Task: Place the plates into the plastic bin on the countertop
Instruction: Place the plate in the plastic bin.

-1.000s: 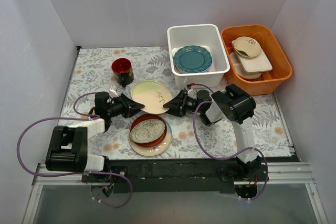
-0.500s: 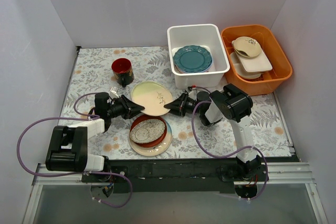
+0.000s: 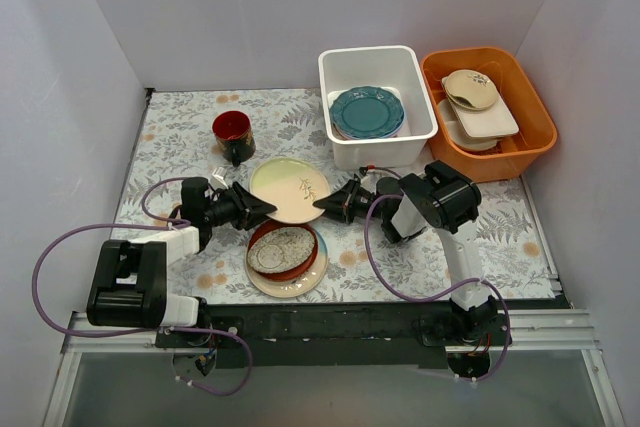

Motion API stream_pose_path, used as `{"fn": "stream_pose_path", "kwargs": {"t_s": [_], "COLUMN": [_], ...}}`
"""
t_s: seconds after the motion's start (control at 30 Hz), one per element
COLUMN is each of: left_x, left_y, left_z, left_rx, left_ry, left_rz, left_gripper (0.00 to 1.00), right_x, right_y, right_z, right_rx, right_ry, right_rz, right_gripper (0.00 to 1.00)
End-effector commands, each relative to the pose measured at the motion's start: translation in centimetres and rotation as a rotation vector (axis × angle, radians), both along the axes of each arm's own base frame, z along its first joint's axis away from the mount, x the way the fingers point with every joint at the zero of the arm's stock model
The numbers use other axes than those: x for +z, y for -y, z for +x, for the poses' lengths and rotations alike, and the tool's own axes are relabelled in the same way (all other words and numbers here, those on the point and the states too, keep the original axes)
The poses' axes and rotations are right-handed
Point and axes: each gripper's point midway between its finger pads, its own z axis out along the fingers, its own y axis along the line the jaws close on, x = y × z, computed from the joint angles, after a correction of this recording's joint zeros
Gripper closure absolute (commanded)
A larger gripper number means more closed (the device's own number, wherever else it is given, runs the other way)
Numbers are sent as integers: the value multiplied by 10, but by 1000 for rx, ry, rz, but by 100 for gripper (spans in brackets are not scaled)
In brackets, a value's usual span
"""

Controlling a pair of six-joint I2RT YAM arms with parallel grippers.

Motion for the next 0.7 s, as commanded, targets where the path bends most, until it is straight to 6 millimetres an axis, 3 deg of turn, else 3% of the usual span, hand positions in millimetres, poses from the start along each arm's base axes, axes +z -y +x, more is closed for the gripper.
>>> {"fn": "stream_pose_path", "kwargs": {"t_s": [0.0, 0.67], "left_x": [36, 29], "left_y": [7, 4], "left_z": [7, 6], "left_rx": [-69, -81], "left_ry": [173, 173], "left_rz": [-16, 38], "left_gripper": [66, 14], "right_x": [35, 37], "right_y": [3, 6], "right_z": [-6, -11], "right_rx": [-17, -4], "right_ry": [184, 247], "right_rz": [133, 47], "right_gripper": [99, 99]}}
